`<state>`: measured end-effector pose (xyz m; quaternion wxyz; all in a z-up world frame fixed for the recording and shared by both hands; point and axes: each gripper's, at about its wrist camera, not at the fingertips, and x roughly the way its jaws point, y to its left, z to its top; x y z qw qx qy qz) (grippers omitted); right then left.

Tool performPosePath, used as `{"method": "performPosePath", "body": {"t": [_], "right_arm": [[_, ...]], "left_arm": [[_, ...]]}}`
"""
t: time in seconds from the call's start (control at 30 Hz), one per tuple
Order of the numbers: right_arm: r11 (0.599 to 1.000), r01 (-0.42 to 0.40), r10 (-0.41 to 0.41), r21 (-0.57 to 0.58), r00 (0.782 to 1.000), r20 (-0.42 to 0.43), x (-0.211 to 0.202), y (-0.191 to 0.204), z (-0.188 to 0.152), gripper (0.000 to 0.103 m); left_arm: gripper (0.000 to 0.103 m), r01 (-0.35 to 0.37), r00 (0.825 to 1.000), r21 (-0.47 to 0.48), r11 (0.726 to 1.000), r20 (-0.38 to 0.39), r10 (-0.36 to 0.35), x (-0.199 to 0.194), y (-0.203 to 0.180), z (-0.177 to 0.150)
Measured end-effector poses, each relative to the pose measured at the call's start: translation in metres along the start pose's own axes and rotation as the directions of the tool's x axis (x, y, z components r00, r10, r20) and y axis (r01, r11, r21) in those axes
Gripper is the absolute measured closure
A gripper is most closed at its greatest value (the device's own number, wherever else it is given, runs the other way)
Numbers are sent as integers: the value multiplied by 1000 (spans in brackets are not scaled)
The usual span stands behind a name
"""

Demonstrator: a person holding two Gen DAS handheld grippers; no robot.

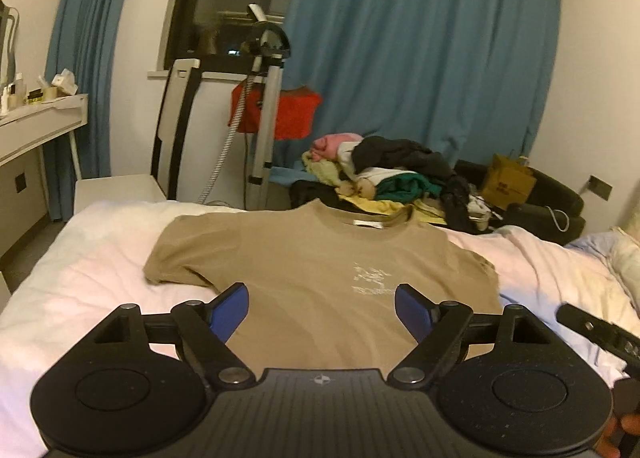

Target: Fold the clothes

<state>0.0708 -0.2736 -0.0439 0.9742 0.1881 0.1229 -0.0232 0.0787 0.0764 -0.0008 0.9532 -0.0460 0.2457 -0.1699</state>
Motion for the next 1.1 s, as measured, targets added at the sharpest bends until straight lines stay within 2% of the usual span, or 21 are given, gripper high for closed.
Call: {"method": "performPosePath", "body": {"t": [0.1,0.23,0.3,0.37,0.47,0.57,0.63,0.7,0.73,0.8,1.03,1.07,1.1], "right_arm": [[1000,0,0,21,1000,2,1,-6,2,0],[998,-4,4,60,1000,1,3,-15,4,0],[997,-6,6,80,1000,1,4,-19,5,0],[995,-8,8,99,1000,1,5,-24,6,0],[989,-18,18,149,1000,0,13,-37,10,0],[972,-36,38,234,999,-3,33,-61,17,0],[953,-25,34,301,999,-23,61,-85,21,0],[912,-17,34,410,999,-34,86,-114,18,2],[886,-13,35,463,999,-40,97,-127,16,11],[842,0,34,540,998,-53,119,-153,11,20],[736,36,19,676,997,-74,200,-206,3,41],[753,44,26,657,995,-95,212,-207,2,44],[770,62,21,635,992,-123,222,-207,-1,53]], "left_arm": [[18,12,1000,-20,1000,-16,-12,1,-9,-13],[15,13,999,22,1000,-45,-12,7,-25,-29],[12,16,999,46,999,-48,-13,9,-30,-32],[4,16,999,53,998,-46,-14,10,-33,-34],[0,25,999,48,999,-43,-23,9,-38,-37],[0,39,997,49,998,-64,-36,12,-42,-41],[0,51,995,50,997,-83,-47,15,-44,-43],[0,58,994,54,997,-96,-53,20,-45,-46],[0,62,993,54,997,-103,-56,23,-46,-48],[0,70,990,35,997,-124,-65,32,-44,-51],[0,79,979,-4,997,-189,-78,68,-37,-63],[0,74,978,0,997,-196,-73,74,-36,-66],[0,70,977,3,998,-202,-68,79,-35,-68]]}}
